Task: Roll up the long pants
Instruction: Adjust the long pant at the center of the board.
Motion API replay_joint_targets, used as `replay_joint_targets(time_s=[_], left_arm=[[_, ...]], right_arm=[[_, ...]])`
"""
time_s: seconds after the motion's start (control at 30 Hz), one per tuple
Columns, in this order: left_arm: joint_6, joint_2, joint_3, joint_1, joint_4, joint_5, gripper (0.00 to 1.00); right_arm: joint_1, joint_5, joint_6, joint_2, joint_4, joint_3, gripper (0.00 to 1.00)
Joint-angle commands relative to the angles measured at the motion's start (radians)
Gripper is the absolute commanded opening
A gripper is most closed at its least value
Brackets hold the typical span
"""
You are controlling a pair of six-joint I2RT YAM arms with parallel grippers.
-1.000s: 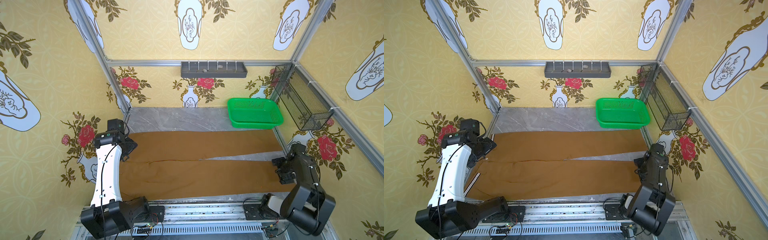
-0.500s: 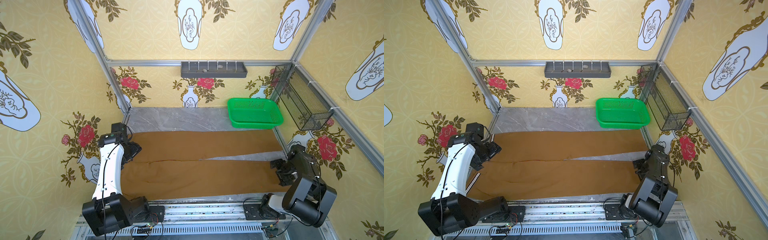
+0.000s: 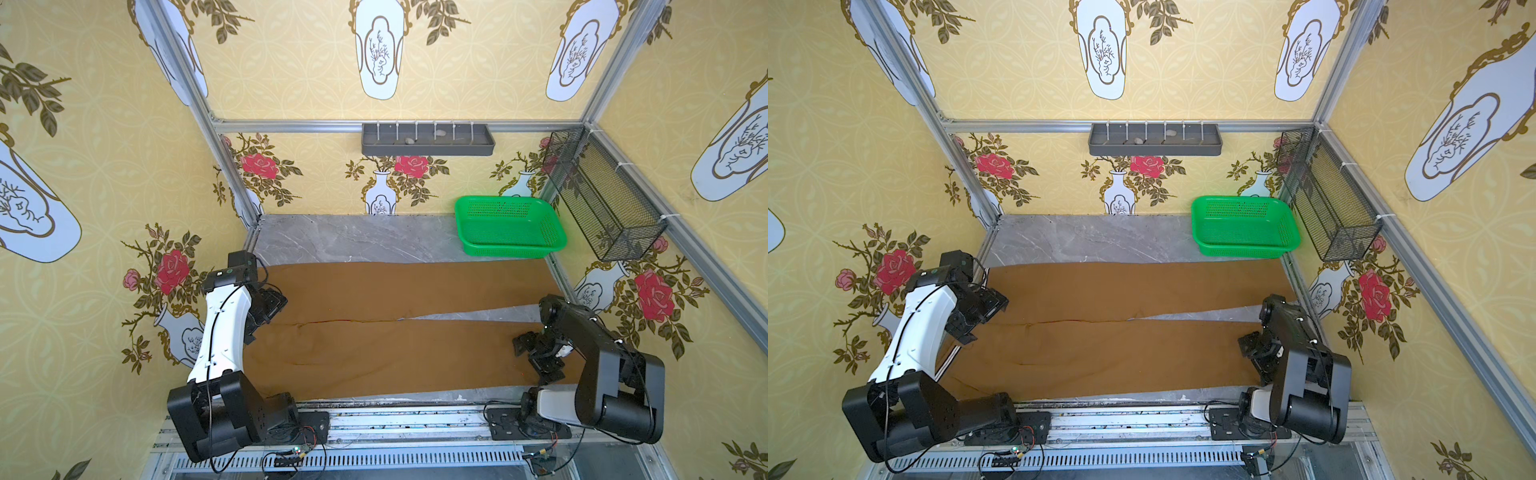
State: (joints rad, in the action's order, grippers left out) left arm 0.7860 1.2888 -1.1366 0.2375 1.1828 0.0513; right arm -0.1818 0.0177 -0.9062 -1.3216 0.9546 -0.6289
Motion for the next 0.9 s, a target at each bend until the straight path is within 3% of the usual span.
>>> replay_joint_targets(time_s=[0.0,0.17,0.2,0.3,0.37,0.53,0.7,0.87], left_arm=[[0.002,-0.004,-0.011,0.001,0.011,-0.014,0.94],[0.011,-0.019,0.016,0.001,0.019,-0.023,0.93],[0.013,-0.024,0.024,0.001,0.021,-0.022,0.93],[0.010,-0.040,0.037,0.001,0.030,-0.008,0.92],[0.008,-0.052,0.044,0.002,0.041,0.018,0.92],[0.038,-0.054,0.128,0.002,0.062,0.015,0.90],[0.167,-0.067,0.243,0.002,0.108,0.067,0.88],[0.346,-0.306,0.325,0.001,0.067,0.172,0.94]], right_arm=[[0.059,-0.022,-0.070,0.008,-0.010,0.019,0.95],[0.123,-0.036,-0.124,-0.035,-0.061,0.050,0.91],[0.132,-0.043,-0.134,-0.039,-0.071,0.057,0.85],[0.145,-0.061,-0.146,-0.035,-0.096,0.062,0.49],[0.147,-0.079,-0.148,-0.033,-0.086,0.050,0.41],[0.145,-0.097,-0.131,-0.023,-0.049,0.000,0.35],[0.146,-0.081,-0.097,-0.036,-0.043,-0.040,0.32],[0.146,-0.059,-0.059,-0.047,-0.052,-0.047,0.35]])
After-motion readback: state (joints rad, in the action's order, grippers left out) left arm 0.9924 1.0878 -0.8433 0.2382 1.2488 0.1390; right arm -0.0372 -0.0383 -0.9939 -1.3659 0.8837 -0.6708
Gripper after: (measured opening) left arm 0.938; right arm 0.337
